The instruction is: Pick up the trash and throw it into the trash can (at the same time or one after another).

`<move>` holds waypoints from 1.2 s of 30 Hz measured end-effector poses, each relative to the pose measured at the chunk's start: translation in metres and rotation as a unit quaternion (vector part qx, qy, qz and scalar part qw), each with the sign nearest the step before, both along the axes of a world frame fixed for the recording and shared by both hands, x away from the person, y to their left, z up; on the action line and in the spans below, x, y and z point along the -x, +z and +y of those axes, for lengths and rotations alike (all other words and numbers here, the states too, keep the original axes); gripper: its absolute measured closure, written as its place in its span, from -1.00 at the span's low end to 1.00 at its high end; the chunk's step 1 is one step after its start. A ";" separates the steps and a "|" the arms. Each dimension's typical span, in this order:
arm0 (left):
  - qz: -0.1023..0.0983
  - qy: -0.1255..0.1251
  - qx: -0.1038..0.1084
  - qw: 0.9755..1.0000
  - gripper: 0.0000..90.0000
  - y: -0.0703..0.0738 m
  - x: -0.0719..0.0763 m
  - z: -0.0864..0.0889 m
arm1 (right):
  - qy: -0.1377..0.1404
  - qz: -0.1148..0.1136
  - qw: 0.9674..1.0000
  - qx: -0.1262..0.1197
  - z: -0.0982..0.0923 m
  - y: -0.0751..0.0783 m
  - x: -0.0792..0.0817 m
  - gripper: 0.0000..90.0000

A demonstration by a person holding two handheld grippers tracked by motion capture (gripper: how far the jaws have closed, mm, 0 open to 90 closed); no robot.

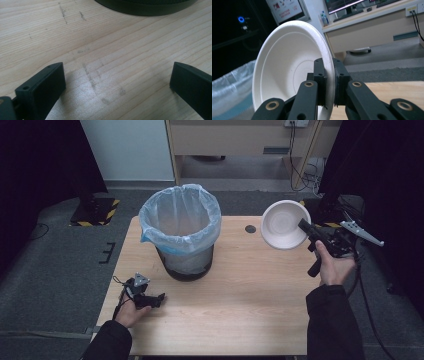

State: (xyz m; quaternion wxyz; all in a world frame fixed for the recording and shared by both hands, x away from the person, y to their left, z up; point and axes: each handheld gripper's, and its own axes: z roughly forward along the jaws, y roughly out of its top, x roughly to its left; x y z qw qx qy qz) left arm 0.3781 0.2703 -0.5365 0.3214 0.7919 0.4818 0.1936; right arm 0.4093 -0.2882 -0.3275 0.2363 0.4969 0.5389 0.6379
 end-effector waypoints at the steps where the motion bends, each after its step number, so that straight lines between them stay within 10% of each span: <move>1: 0.000 0.000 0.000 1.000 -1.00 0.000 0.000 0.000 | -0.001 -0.004 1.000 -0.003 0.000 0.003 0.000 0.86; 36: -0.001 0.001 0.001 1.000 -1.00 0.000 0.000 0.000 | 0.035 -0.063 0.997 0.016 0.070 0.082 -0.033 0.86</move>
